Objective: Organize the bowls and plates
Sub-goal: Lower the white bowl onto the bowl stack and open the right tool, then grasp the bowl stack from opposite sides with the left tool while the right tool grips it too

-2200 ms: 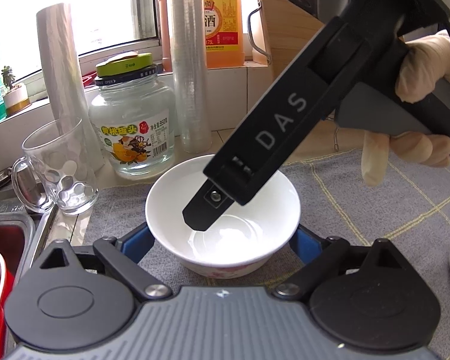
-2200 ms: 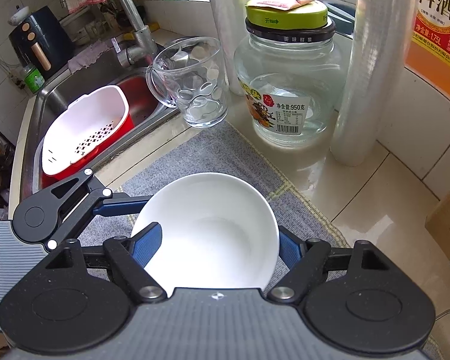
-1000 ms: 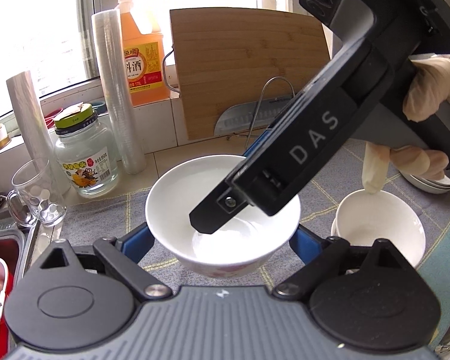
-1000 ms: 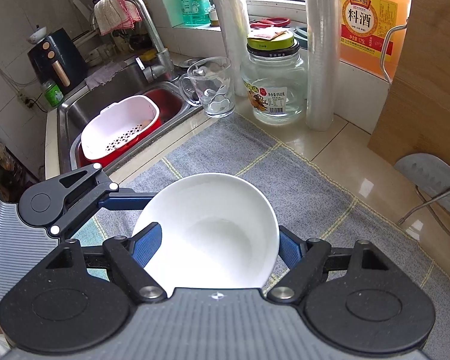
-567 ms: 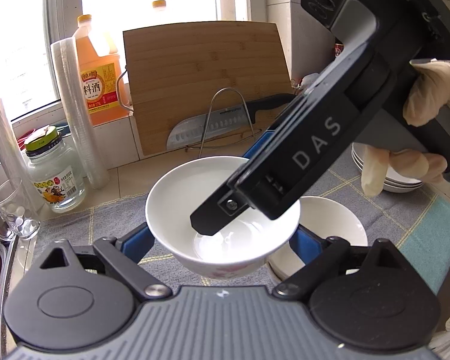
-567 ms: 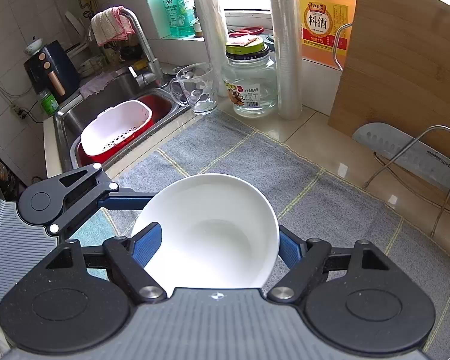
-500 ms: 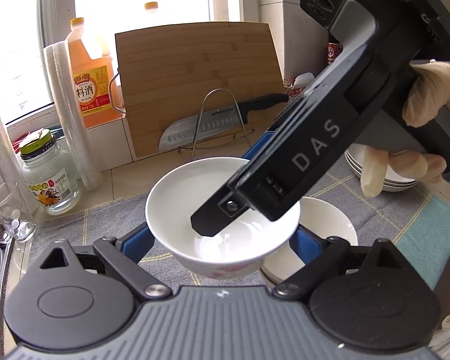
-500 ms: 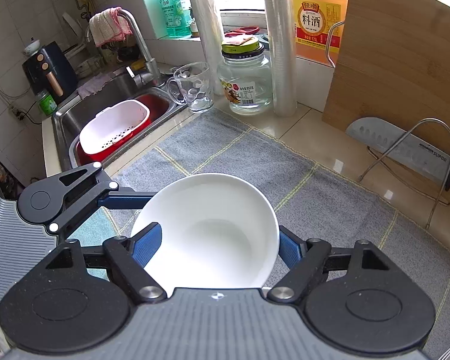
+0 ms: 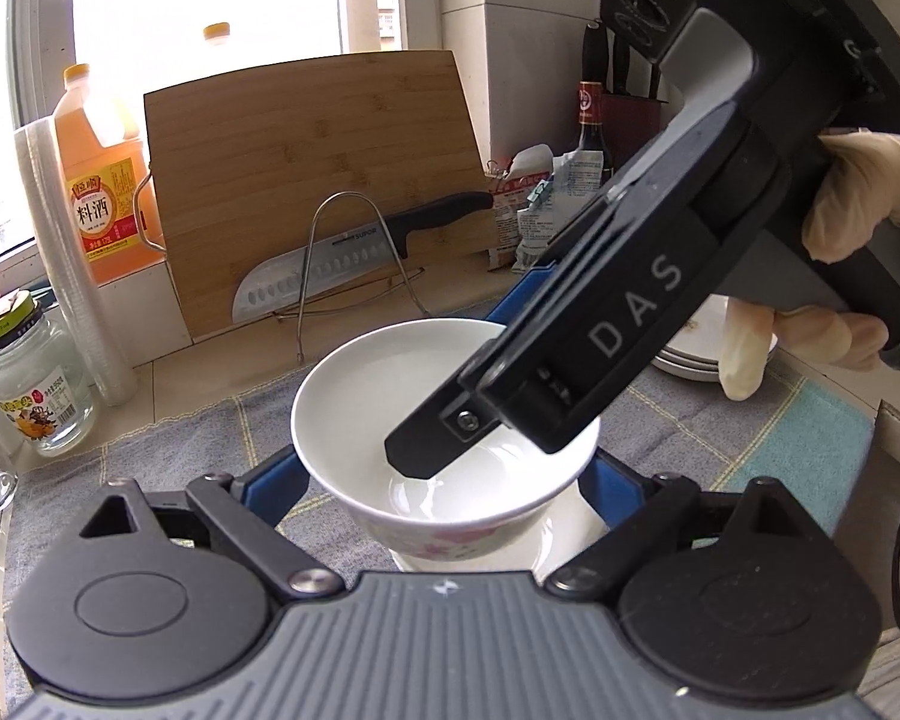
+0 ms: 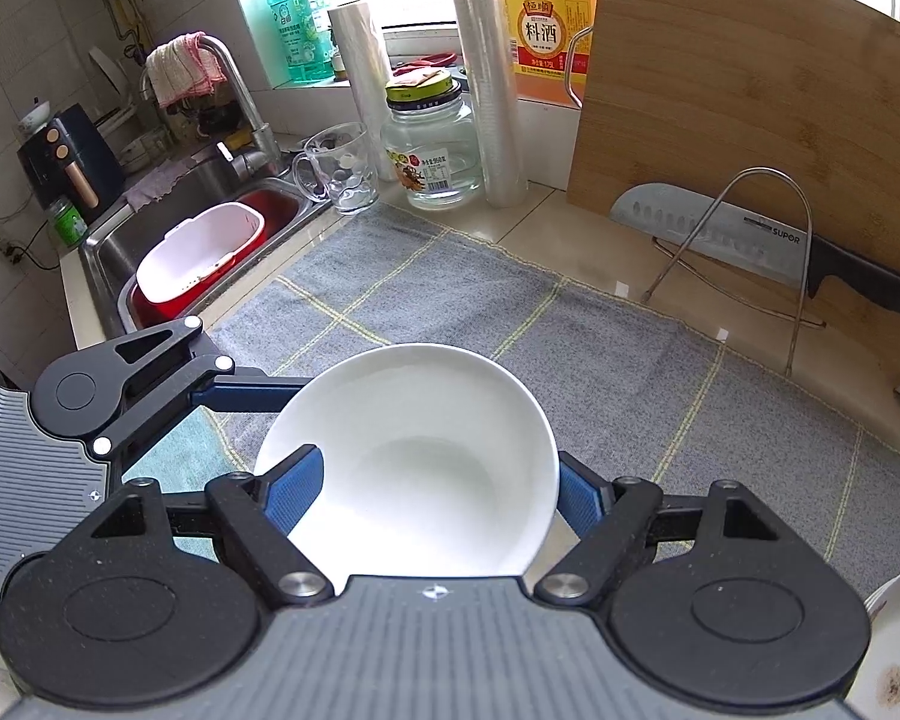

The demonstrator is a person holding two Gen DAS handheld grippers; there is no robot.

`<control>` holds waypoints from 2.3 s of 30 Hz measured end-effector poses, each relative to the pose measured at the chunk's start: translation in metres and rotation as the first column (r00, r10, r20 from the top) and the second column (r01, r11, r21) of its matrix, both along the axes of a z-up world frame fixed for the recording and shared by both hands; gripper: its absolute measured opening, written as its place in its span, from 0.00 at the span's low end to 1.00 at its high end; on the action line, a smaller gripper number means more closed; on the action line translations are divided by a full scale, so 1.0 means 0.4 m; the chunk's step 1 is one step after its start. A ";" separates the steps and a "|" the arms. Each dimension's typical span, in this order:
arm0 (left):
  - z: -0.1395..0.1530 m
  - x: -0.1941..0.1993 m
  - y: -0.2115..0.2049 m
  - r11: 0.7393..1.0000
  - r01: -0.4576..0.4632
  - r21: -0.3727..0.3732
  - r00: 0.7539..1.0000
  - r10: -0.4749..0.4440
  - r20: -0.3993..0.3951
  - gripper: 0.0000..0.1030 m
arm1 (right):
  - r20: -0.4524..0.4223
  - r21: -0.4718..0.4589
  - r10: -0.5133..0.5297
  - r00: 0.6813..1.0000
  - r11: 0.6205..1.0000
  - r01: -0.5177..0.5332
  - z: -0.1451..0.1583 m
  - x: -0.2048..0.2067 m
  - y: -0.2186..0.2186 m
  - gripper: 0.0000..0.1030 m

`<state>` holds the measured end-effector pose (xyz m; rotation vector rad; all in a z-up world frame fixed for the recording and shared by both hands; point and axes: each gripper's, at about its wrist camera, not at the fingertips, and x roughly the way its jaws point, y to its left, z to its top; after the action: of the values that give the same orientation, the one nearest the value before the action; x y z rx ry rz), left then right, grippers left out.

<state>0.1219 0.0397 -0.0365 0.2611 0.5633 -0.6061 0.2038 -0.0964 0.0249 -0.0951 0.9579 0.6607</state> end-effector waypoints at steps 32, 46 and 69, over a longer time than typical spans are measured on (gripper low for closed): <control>-0.067 0.019 -0.047 0.999 0.031 0.032 0.995 -0.028 -0.095 0.93 | -0.077 -0.014 -0.060 0.995 0.998 0.059 -0.083 -0.012 -0.044 0.83; -0.069 0.011 -0.026 0.997 0.049 0.055 0.996 -0.044 -0.082 0.95 | -0.028 -0.013 -0.069 0.997 0.998 0.069 -0.075 -0.026 -0.053 0.98; -0.122 0.021 0.046 0.985 0.129 0.119 0.981 -0.109 -0.158 0.95 | 0.032 -0.061 -0.085 0.996 0.994 0.087 -0.093 -0.104 -0.095 1.00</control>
<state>0.1301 0.0580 -0.0852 0.3747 0.7375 -0.7109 0.1623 -0.1343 -0.0122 -0.1173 0.9490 0.5491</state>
